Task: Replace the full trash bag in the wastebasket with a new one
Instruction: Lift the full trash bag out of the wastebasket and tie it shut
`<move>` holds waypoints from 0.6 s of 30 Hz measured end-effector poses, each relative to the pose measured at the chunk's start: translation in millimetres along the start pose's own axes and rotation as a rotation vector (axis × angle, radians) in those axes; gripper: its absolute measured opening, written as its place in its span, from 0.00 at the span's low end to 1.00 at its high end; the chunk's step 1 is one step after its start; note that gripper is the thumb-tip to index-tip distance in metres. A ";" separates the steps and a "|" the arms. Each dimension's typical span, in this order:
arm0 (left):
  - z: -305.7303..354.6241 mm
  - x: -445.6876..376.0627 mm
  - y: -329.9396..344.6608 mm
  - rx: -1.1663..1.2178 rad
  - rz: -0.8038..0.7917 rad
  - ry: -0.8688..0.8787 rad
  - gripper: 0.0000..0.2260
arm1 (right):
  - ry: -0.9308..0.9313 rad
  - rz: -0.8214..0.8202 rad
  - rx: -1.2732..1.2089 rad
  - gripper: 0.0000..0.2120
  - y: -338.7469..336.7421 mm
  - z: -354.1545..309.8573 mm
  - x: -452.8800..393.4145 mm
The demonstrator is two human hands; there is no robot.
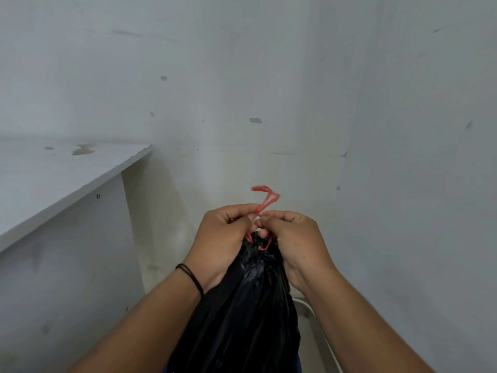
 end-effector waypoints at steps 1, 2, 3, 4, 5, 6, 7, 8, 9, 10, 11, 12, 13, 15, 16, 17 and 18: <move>1.1 0.8 -0.1 -0.038 0.003 0.023 0.13 | 0.001 -0.031 -0.002 0.07 2.9 0.4 1.4; 3.0 1.6 -1.2 -0.083 0.015 0.053 0.13 | -0.001 -0.060 -0.005 0.09 5.4 0.7 2.4; 5.6 2.3 -2.6 -0.139 0.029 0.089 0.12 | -0.001 -0.081 -0.016 0.11 7.0 1.1 3.1; 8.3 2.7 -3.2 -0.201 0.033 0.122 0.12 | 0.002 -0.094 -0.038 0.13 7.6 2.0 3.7; 10.7 3.2 -2.3 -0.260 0.021 0.148 0.11 | 0.008 -0.103 -0.071 0.14 8.0 3.4 4.2; 12.9 3.6 -0.2 -0.306 -0.005 0.166 0.10 | 0.014 -0.109 -0.107 0.14 7.9 5.2 4.4; 15.0 4.1 2.3 -0.329 -0.029 0.181 0.09 | 0.018 -0.115 -0.148 0.15 8.1 6.7 4.8; 16.4 4.5 3.1 -0.329 -0.034 0.193 0.09 | 0.019 -0.119 -0.194 0.15 8.4 7.8 5.3; 16.9 4.5 2.0 -0.309 -0.017 0.197 0.09 | 0.022 -0.122 -0.244 0.15 8.9 8.7 5.6; 16.0 4.7 -0.2 -0.272 0.012 0.181 0.09 | 0.026 -0.120 -0.294 0.14 9.0 9.4 5.4; 12.9 5.0 -2.6 -0.221 0.037 0.146 0.09 | 0.031 -0.116 -0.332 0.12 9.3 9.4 5.2; 7.9 5.3 -3.9 -0.154 0.044 0.086 0.09 | 0.034 -0.114 -0.353 0.10 9.3 8.9 5.1; 1.8 6.2 -2.7 -0.069 0.025 0.004 0.08 | 0.031 -0.117 -0.360 0.08 9.8 8.2 4.9; -6.6 9.0 6.7 0.084 -0.076 -0.163 0.04 | 0.001 -0.138 -0.355 0.09 12.3 5.6 4.4; -6.9 10.6 11.0 0.099 -0.127 -0.214 0.05 | -0.021 -0.149 -0.342 0.10 14.3 4.0 4.6; -6.6 10.8 13.0 0.061 -0.161 -0.242 0.07 | -0.042 -0.162 -0.325 0.11 17.2 2.4 5.0; -5.7 10.0 12.6 0.010 -0.168 -0.252 0.09 | -0.063 -0.175 -0.304 0.11 20.3 0.5 5.6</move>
Point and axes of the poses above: each hand's wrist, its own x-axis away from the middle knuckle, its own y-axis out of the palm, z = x × y, the point moved 9 cm from there along -x, towards the middle knuckle, and after that the axes turned 2 degrees about x, right-handed, at the moved point
